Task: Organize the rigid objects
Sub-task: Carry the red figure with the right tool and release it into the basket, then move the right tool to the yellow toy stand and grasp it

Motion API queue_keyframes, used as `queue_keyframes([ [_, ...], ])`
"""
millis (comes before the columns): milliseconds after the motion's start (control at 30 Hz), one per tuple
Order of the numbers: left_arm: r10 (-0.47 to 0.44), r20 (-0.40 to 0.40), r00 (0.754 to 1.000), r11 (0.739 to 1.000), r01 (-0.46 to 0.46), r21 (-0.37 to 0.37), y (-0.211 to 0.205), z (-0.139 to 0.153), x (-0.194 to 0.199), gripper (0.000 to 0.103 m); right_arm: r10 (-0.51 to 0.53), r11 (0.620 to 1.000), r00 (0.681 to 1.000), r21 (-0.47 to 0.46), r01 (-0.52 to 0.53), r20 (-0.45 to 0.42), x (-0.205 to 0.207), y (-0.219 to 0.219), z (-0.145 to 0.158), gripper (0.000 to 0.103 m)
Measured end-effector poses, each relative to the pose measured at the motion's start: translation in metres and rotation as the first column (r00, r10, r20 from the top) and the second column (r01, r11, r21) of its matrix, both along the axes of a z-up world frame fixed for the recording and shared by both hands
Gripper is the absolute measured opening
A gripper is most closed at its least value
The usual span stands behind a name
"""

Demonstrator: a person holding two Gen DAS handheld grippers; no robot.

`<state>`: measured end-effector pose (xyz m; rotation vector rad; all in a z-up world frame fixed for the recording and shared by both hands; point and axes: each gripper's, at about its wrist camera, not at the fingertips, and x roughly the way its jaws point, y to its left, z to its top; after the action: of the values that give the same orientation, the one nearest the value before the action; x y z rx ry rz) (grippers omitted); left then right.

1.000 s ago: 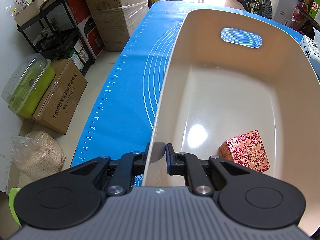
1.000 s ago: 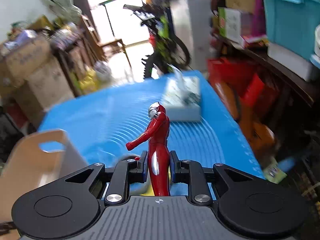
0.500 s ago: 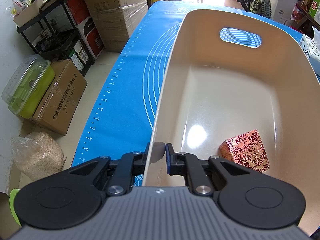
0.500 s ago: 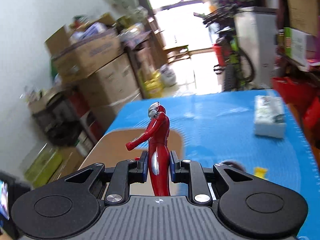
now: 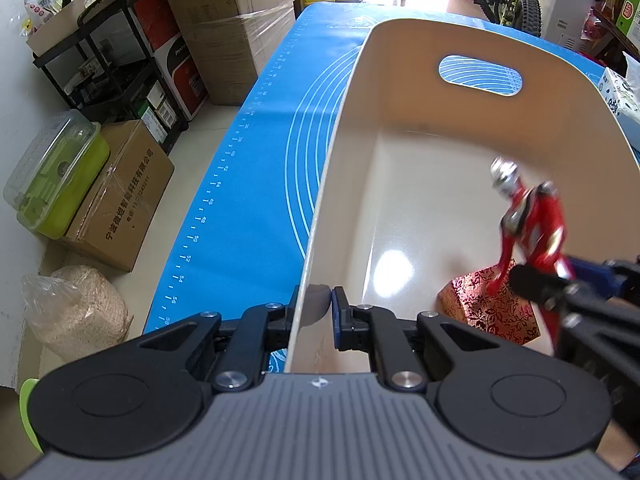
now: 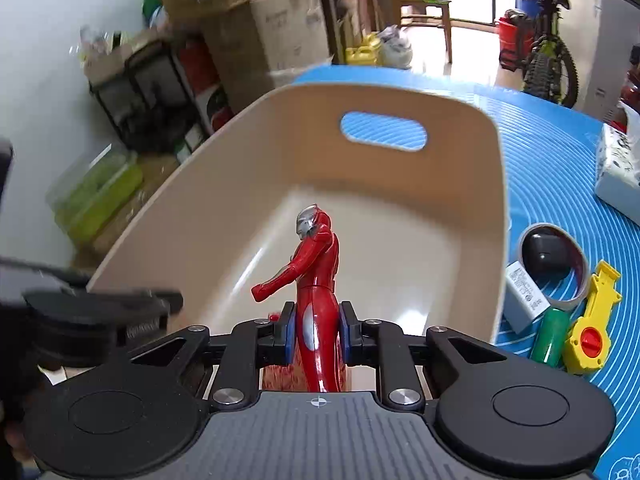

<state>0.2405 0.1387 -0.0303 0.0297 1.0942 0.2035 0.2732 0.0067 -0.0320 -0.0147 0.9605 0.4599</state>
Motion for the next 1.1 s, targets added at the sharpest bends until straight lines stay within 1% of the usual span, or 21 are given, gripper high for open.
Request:
queue_keyframes([
  [67, -0.001, -0.002, 1.0, 1.0, 0.001, 0.002, -0.001, 0.0, 0.002, 0.015, 0.011, 1.0, 1.0, -0.013, -0.011, -0.006, -0.003, 0.004, -0.001, 0.033],
  [100, 0.0, -0.002, 1.0, 1.0, 0.0, 0.001, -0.001, 0.001, 0.002, 0.015, 0.008, 1.0, 1.0, -0.013, -0.008, -0.003, -0.004, 0.003, 0.0, 0.039],
  [133, 0.0, -0.002, 1.0, 1.0, 0.0, -0.001, -0.001, 0.001, 0.003, 0.015, 0.009, 1.0, 1.0, -0.006, -0.009, -0.005, -0.006, 0.0, 0.001, 0.042],
  [233, -0.002, -0.001, 1.0, 1.0, 0.002, 0.002, -0.002, 0.001, 0.003, 0.015, -0.002, 1.0, 1.0, 0.027, 0.002, -0.005, -0.005, -0.008, 0.008, 0.049],
  [267, -0.002, 0.0, 1.0, 1.0, 0.002, 0.002, -0.002, 0.001, 0.003, 0.015, -0.003, 0.999, 1.0, 0.04, 0.003, 0.002, -0.006, -0.011, 0.012, 0.053],
  [333, -0.002, -0.001, 1.0, 1.0, 0.002, 0.001, -0.002, 0.001, 0.002, 0.015, -0.004, 0.997, 1.0, 0.072, 0.003, 0.017, -0.007, -0.017, 0.021, 0.058],
  [367, -0.002, -0.001, 1.0, 1.0, 0.002, 0.001, -0.002, 0.001, 0.002, 0.015, -0.013, 0.997, 1.0, 0.076, 0.011, 0.027, -0.006, -0.02, 0.025, 0.065],
  [400, -0.001, -0.002, 1.0, 1.0, 0.001, 0.001, -0.002, 0.001, 0.002, 0.015, -0.021, 0.996, 0.999, 0.082, 0.018, 0.044, -0.007, -0.024, 0.029, 0.068],
  [600, 0.001, -0.002, 1.0, 1.0, -0.001, -0.001, -0.002, 0.001, 0.001, 0.015, -0.093, 0.99, 0.992, 0.115, 0.083, 0.086, -0.001, -0.061, 0.052, 0.071],
  [667, 0.001, -0.002, 1.0, 1.0, -0.001, -0.002, -0.002, 0.001, 0.001, 0.015, -0.138, 0.985, 0.985, 0.118, 0.126, 0.103, 0.004, -0.077, 0.057, 0.073],
  [767, 0.001, -0.002, 1.0, 1.0, -0.001, -0.001, -0.002, 0.001, 0.001, 0.015, -0.236, 0.967, 0.966, 0.125, 0.223, 0.104, 0.014, -0.108, 0.058, 0.074],
  [867, 0.001, -0.002, 1.0, 1.0, -0.001, -0.002, -0.002, 0.001, 0.001, 0.015, -0.314, 0.946, 0.945, 0.116, 0.303, 0.094, 0.024, -0.137, 0.052, 0.074],
  [933, 0.001, -0.002, 1.0, 1.0, -0.001, -0.001, -0.002, 0.001, 0.001, 0.015, -0.372, 0.926, 0.925, 0.107, 0.363, 0.083, 0.032, -0.155, 0.045, 0.075],
  [1100, 0.002, -0.002, 1.0, 1.0, -0.002, 0.0, -0.001, 0.001, 0.001, 0.015, -0.467, 0.883, 0.884, 0.058, 0.465, 0.029, 0.046, -0.19, 0.012, 0.075],
])
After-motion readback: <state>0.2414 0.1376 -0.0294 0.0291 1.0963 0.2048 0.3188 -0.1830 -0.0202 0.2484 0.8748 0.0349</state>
